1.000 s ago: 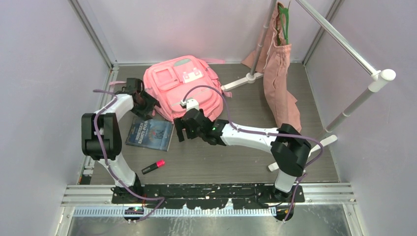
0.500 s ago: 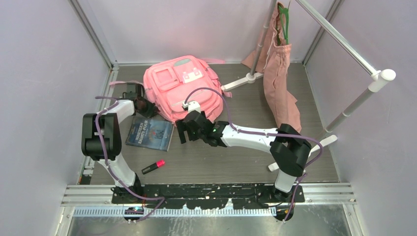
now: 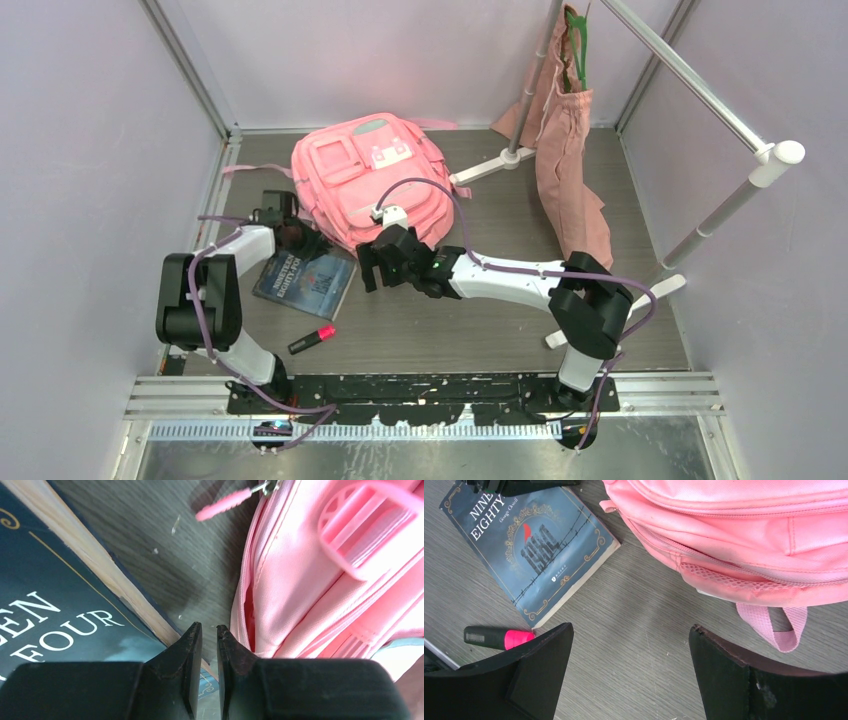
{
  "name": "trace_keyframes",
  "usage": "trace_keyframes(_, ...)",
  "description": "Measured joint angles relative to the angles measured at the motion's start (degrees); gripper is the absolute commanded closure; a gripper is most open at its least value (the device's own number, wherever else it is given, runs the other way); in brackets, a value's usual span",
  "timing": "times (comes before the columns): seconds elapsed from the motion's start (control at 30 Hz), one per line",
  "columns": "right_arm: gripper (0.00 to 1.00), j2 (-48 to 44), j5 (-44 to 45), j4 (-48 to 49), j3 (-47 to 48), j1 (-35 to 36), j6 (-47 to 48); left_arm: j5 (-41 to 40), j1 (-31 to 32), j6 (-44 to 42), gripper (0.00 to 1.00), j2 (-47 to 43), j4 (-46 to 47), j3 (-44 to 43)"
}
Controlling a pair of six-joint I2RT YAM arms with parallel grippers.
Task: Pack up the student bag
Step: Adjust the book at the center of the board.
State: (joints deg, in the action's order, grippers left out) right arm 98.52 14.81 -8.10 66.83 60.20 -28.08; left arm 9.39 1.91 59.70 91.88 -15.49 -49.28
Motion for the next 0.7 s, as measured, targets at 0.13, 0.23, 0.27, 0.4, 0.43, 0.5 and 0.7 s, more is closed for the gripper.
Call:
trace_keyframes(0.13, 0.09, 0.44, -1.11, 0.26, 0.02, 0.00, -2.05, 0.39, 0.39, -0.94, 0.78, -1.62, -2.23, 0.33)
trace_keyframes(0.23, 0.09, 1.90, -2.91, 1.03, 0.13, 0.00, -5.11, 0.33, 0.50, -2.69, 0.71, -3.87, -5.25, -0.50)
trace_keyframes(0.27, 0.09, 2.80, -3.80, 1.53, 0.20, 0.00, -6.47, 0.13, 0.52, -3.32, 0.69, -4.74, -6.45, -1.09)
trace_keyframes(0.4, 0.09, 8.00, -7.26, 3.32, 1.60, -0.07, -10.91, -2.03, 0.28, -6.23, 0.55, -10.01, -11.54, -4.70)
trace_keyframes(0.43, 0.09, 9.29, -7.78, 3.54, 2.21, -0.07, -11.43, -2.45, -0.07, -6.67, 0.53, -11.63, -12.39, -5.33)
trace_keyframes(0.5, 0.09, 12.50, -8.79, 4.02, 4.11, -0.50, -12.63, -2.80, -1.51, -7.69, 0.51, -14.62, -14.21, -5.90)
trace_keyframes(0.7, 0.12, 17.59, -10.14, 8.26, 8.02, -2.34, -15.32, -4.57, -11.04, -9.18, 0.52, -21.07, -21.59, -3.13)
